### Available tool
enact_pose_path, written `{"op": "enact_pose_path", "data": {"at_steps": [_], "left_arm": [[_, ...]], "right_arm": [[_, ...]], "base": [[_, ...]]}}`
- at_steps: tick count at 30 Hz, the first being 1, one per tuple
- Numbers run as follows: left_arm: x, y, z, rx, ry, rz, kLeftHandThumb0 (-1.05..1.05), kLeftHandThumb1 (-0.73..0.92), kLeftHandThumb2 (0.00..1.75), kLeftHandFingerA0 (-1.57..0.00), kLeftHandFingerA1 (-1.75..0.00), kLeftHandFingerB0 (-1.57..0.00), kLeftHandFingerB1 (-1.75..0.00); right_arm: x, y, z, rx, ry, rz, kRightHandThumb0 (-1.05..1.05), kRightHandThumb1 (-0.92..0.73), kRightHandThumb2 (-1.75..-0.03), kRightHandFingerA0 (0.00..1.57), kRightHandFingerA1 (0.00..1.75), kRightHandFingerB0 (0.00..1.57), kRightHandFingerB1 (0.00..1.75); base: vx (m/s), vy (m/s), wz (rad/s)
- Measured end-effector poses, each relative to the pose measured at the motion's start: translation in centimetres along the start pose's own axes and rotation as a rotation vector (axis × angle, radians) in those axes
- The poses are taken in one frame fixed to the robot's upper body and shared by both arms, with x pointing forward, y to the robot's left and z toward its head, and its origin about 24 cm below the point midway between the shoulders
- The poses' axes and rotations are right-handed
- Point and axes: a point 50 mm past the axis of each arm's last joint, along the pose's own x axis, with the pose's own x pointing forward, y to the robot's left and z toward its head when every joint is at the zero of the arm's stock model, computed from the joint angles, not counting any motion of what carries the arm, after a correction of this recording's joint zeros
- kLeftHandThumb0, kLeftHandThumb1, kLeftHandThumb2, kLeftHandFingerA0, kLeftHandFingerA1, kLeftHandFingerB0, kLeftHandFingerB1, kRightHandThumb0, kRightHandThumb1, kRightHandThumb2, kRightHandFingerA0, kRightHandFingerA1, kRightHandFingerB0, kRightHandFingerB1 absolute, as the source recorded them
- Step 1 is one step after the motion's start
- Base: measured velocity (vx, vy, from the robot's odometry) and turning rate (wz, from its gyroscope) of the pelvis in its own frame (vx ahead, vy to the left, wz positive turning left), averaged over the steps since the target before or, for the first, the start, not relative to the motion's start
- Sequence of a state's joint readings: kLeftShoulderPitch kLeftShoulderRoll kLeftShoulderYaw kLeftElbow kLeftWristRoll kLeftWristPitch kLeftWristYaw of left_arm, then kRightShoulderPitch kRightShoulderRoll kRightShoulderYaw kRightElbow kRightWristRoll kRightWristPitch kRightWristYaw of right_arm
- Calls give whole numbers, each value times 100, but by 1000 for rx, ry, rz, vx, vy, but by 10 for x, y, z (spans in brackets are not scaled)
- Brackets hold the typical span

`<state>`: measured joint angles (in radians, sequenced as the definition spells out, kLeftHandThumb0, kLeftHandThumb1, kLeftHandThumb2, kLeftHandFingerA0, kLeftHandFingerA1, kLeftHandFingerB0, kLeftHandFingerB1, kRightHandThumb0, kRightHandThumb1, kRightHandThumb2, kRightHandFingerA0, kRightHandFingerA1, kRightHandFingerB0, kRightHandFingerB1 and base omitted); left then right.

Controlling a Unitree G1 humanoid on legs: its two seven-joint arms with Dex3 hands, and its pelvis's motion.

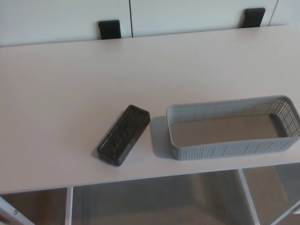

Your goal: The robot walks towards a desk on which an eraser is kept on the left hand side and a container is kept on the right hand side. The robot picks up the eraser using its left hand and places it in the container.

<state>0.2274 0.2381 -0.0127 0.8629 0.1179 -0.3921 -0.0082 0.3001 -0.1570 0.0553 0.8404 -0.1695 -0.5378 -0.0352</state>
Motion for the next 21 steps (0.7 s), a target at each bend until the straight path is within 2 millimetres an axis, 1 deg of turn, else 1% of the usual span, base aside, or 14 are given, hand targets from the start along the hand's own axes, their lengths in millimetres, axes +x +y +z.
{"op": "enact_pose_path", "data": {"at_steps": [2,3,4,6,8,9,10,11,13,14,15,16,18,21], "left_arm": [[0,-2,3,9,-17,-8,-70,29,93,-77,-93,-55,-80],[-1,-5,7,23,-44,-23,-73,42,69,-74,-91,-55,-77],[-2,-8,11,35,-69,-39,-81,48,58,-72,-86,-57,-71],[-5,-14,18,51,-110,-72,-84,47,56,-77,-68,-61,-58],[-8,-23,28,67,-166,-118,-84,48,56,-75,-59,-60,-50],[-10,-27,34,74,-198,-143,-84,34,82,-72,-62,-57,-54],[-12,-31,39,79,-223,-165,-85,47,56,-75,-53,-62,-44],[-13,-34,43,83,-244,-183,-90,35,76,-68,-52,-60,-48],[-17,-42,54,93,-302,-228,-89,35,76,-68,-53,-57,-47],[-20,-46,62,99,-337,-254,-85,36,76,-64,-50,-57,-47],[-22,-49,69,107,-372,-280,-85,46,56,-67,-43,-60,-40],[-24,-50,73,114,-394,-295,-87,37,79,-69,-53,-48,-41],[-27,-54,88,134,-462,-338,-104,41,83,-73,-51,-48,-38],[-34,-58,112,168,-571,-409,-103,44,86,-74,-51,-46,-38]], "right_arm": [[0,0,0,0,0,0,-34,-64,-59,74,52,52,42],[0,0,0,0,-1,0,-34,-64,-59,75,52,52,42],[0,0,0,0,-1,0,-34,-64,-59,74,52,51,42],[0,0,1,0,-2,1,-34,-63,-59,75,53,52,42],[1,0,1,0,-3,2,-35,-63,-59,75,55,52,42],[1,1,1,-1,-3,4,-34,-63,-59,74,55,52,42],[1,1,1,-1,-4,5,-33,-63,-59,75,55,52,42],[1,1,1,-1,-4,6,-40,-53,-80,69,63,47,53],[1,2,1,-1,-3,9,-40,-53,-80,70,64,46,53],[1,2,1,0,-4,10,-34,-63,-59,75,55,52,42],[1,3,1,0,-5,10,-34,-64,-59,74,55,52,42],[1,3,1,-1,-5,11,-34,-64,-59,74,54,52,42],[1,3,2,-1,-6,12,-34,-64,-59,74,53,53,42],[2,3,3,-2,-10,13,-34,-64,-59,74,54,52,42]], "base": [[0,0,0],[0,0,0],[0,0,0],[0,0,0],[0,0,0],[0,0,0],[0,0,0],[0,0,0],[0,0,0],[0,0,0],[0,0,0],[0,0,0],[0,0,0],[0,0,0]]}}
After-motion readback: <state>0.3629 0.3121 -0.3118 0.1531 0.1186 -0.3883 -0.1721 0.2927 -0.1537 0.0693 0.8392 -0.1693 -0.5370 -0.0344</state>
